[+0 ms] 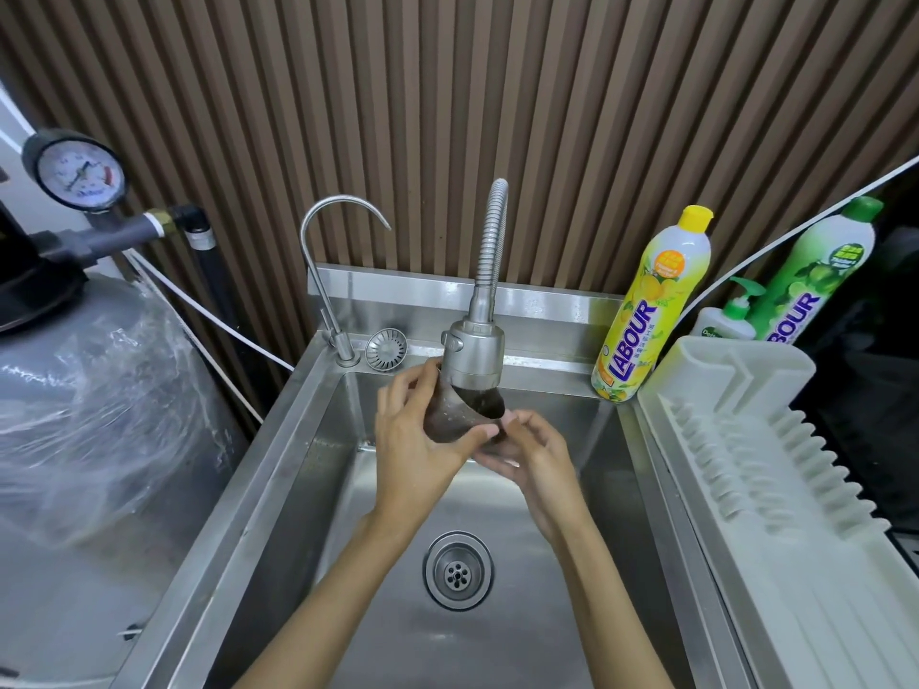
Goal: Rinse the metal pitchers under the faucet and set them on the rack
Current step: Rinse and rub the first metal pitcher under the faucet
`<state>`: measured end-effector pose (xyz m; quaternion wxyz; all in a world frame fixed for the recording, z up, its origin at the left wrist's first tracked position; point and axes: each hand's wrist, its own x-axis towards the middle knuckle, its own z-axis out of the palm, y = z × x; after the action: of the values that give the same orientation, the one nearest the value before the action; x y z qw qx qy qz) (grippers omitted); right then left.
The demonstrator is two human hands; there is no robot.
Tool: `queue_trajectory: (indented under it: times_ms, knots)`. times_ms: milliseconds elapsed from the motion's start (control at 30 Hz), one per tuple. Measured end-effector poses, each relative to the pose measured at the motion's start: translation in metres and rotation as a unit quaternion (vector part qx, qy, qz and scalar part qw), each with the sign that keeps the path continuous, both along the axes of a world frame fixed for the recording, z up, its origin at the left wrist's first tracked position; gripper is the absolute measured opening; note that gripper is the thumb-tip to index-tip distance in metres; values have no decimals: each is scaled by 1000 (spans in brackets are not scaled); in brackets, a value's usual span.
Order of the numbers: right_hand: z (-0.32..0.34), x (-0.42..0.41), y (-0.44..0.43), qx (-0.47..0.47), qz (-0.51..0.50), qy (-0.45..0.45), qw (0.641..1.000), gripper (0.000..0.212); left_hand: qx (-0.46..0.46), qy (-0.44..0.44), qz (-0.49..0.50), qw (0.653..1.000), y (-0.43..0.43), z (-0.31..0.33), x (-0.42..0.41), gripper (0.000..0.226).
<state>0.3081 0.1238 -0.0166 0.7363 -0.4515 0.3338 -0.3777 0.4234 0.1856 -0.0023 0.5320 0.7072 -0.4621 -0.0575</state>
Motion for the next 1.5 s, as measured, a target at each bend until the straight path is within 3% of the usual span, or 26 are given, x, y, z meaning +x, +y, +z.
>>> queue_trajectory:
  times_ms: [100, 167, 300, 367, 433, 567, 667, 767, 833, 933, 1000, 1167, 1233, 1300, 1400, 1500]
  knots:
    - [8, -8, 3, -32, -5, 84, 996, 17, 44, -22, 45, 998, 8, 3, -3, 95]
    - [19, -13, 1, -79, -41, 178, 980, 19, 78, -6, 44, 996, 12, 1, -4, 85]
    - [51, -19, 3, -251, -103, 409, 871, 27, 90, 146, -24, 985, 13, -7, -10, 49]
    - [62, -18, 6, -305, -125, 441, 835, 26, 65, 230, -70, 969, 9, -9, -13, 39]
    - [66, -17, 6, -323, -147, 400, 845, 25, 19, 289, -103, 952, 2, -9, -16, 41]
    - [48, -14, 0, -244, -126, 214, 938, 28, -70, 317, -132, 936, -7, -6, -14, 68]
    - [27, -6, -5, -144, -58, 73, 985, 24, -89, 237, -112, 961, -6, -9, -3, 84]
    - [9, -1, -3, -25, -12, -32, 999, 19, -35, 107, -102, 988, -3, 1, 6, 90]
    - [3, 0, 1, 8, -2, -17, 1000, 16, -12, 57, -73, 996, 0, 8, 7, 91]
    - [11, -4, 4, -21, -9, 66, 998, 19, 31, 36, -13, 999, 4, 12, 7, 92]
    - [22, -9, 3, -52, -35, 144, 988, 21, 69, 37, -5, 997, 7, 8, 6, 78]
    - [49, -19, -4, -208, -91, 380, 897, 25, 124, 190, -70, 971, 4, -7, 0, 30]
    - [59, -20, -1, -276, -106, 433, 852, 23, 113, 259, -116, 952, -2, -12, -3, 25]
    - [62, -19, 2, -301, -130, 405, 854, 22, 78, 297, -138, 942, -9, -15, -6, 34]
    - [53, -16, 1, -259, -146, 291, 909, 27, -4, 340, -143, 929, -16, -14, -9, 56]
    - [33, -9, -4, -166, -116, 149, 968, 24, -61, 309, -128, 941, -15, -12, -8, 79]
